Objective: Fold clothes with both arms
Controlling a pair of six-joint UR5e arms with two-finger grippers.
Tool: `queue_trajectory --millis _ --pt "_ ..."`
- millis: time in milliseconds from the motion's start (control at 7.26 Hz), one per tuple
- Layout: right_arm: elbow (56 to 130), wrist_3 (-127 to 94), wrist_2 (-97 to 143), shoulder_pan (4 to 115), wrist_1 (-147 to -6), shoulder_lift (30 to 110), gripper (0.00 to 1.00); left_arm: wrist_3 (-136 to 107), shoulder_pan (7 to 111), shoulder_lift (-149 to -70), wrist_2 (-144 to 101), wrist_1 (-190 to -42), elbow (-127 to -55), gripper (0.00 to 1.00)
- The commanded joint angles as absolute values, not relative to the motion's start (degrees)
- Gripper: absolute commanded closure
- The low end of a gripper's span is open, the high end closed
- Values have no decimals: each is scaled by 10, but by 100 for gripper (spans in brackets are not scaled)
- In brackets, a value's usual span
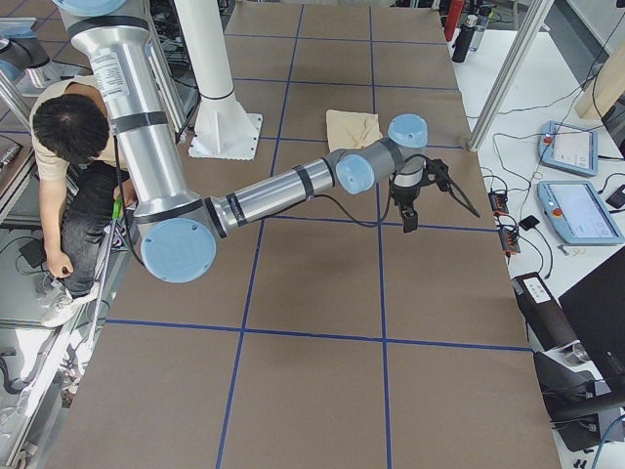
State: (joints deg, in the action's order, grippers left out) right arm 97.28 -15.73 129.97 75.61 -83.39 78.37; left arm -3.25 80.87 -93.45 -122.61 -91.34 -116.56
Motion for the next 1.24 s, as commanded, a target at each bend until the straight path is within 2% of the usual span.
queue_trajectory --millis 0,275,413,551,688,826,1101 --pt "975 5 1317 853 -831 913 0 -23 878 -885 -1234 -915 -1138 0" --pt "976 68 1311 913 -838 989 0 -22 891 -810 -1280 -920 -1128 0" --pt "967 67 1315 914 -848 995 0 -23 890 -800 -1281 -911 -1123 0" --pt "973 61 1317 914 -886 990 0 -22 891 -797 -1293 -916 -1088 0" --pt "1002 67 1317 914 -895 996 0 -2 891 -787 -1329 -918 -1067 0" --pt "1021 68 1316 911 -930 989 0 64 892 -755 -1343 -924 -1072 0" --pt "1053 69 1316 898 -967 995 0 77 889 -769 -1354 -917 -1068 0"
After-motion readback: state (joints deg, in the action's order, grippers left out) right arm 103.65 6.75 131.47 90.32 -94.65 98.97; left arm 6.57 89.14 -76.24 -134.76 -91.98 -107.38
